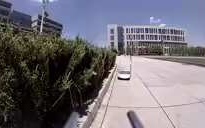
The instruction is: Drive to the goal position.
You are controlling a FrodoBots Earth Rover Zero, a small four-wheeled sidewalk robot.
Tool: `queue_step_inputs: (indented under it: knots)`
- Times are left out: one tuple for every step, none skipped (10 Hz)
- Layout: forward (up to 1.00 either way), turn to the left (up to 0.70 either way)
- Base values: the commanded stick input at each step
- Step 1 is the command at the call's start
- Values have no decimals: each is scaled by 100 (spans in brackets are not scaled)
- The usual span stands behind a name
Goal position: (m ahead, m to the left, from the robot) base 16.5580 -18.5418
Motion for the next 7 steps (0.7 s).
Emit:
queue_step_inputs:
  knots:
    - [0,0]
    - [0,0]
    - [0,0]
    - [0,0]
    - [-5,0]
    - [-41,0]
    - [-30,0]
